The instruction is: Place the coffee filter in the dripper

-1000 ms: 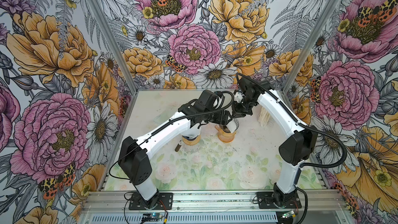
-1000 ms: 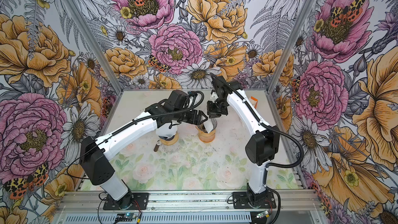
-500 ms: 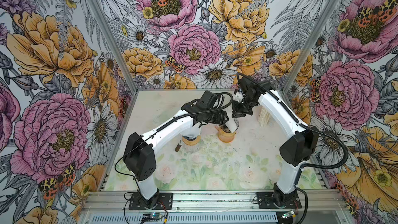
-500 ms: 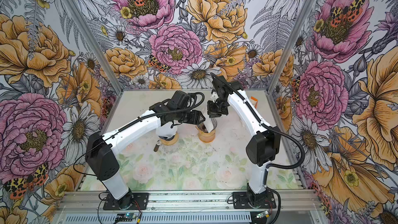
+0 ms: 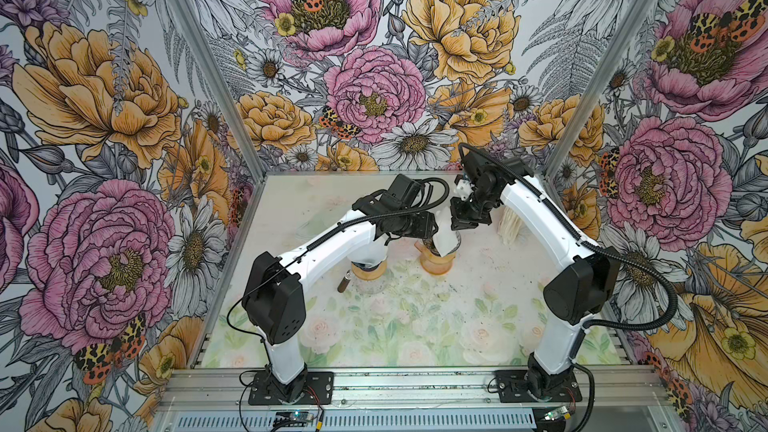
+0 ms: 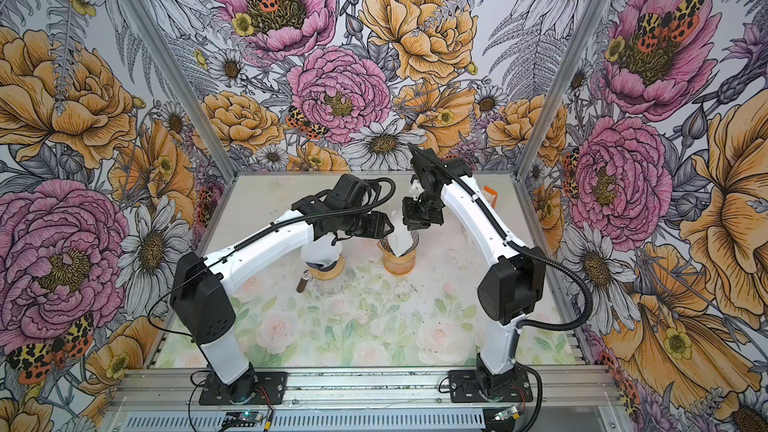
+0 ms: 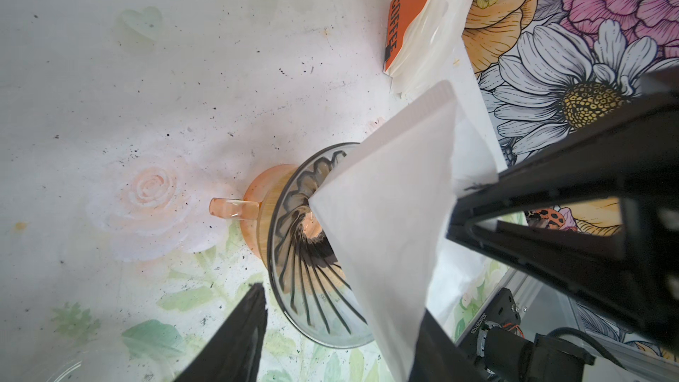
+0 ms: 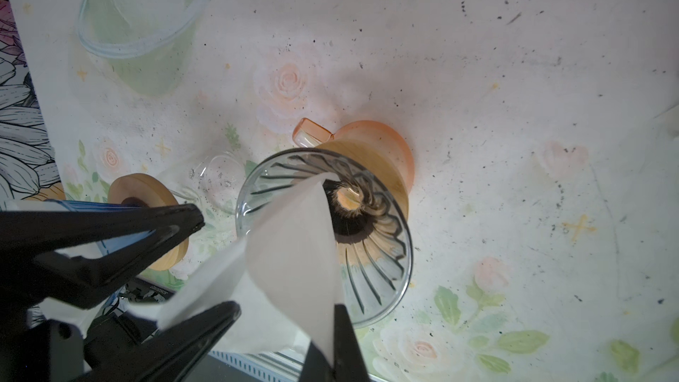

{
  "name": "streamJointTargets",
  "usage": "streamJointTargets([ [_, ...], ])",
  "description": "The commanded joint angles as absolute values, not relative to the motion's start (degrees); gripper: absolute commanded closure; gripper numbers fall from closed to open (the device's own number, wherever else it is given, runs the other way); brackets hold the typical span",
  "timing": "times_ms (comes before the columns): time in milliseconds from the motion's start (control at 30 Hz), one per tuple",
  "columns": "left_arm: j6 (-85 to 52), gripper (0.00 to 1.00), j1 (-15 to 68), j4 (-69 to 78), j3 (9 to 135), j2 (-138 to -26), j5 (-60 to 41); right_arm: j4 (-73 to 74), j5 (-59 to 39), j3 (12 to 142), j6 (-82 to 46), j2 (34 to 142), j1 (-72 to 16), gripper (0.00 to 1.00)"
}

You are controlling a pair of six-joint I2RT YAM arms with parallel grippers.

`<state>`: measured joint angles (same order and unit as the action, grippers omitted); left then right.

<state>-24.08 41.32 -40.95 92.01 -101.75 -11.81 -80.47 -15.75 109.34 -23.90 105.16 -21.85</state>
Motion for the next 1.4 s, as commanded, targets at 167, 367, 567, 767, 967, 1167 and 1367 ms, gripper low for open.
streamJointTargets([
  [167,-24.61,0.46,40.18,-41.89,93.82,-102.38,-10.29,-80.14,-11.71,109.19,-25.13,102.22,-22.5,0.88],
  [367,-24.7,0.46,40.06,-41.92,94.05,-102.74,-10.66,-79.93,-9.31,108.94,-25.31,102.67,-23.7,0.77],
  [567,-24.64,0.48,39.83,-41.94,94.0,-103.2,-10.72,-79.8,-6.33,108.64,-25.93,103.18,-24.77,0.69],
  [767,-24.72,0.48,39.73,-42.23,94.09,-103.74,-10.51,-79.63,-3.06,107.29,-26.65,102.95,-25.49,0.64],
  [967,-24.53,0.48,39.73,-42.75,94.27,-103.79,-9.85,-79.58,-0.62,106.24,-27.23,102.28,-25.58,0.64],
  [1167,-24.46,0.48,39.75,-43.13,94.18,-105.76,-9.56,-78.65,-0.56,104.35,-27.33,102.15,-25.75,0.64],
  [1367,-24.46,0.48,39.85,-43.58,93.39,-106.0,-8.91,-75.56,-1.81,101.86,-27.68,102.11,-25.84,0.63],
])
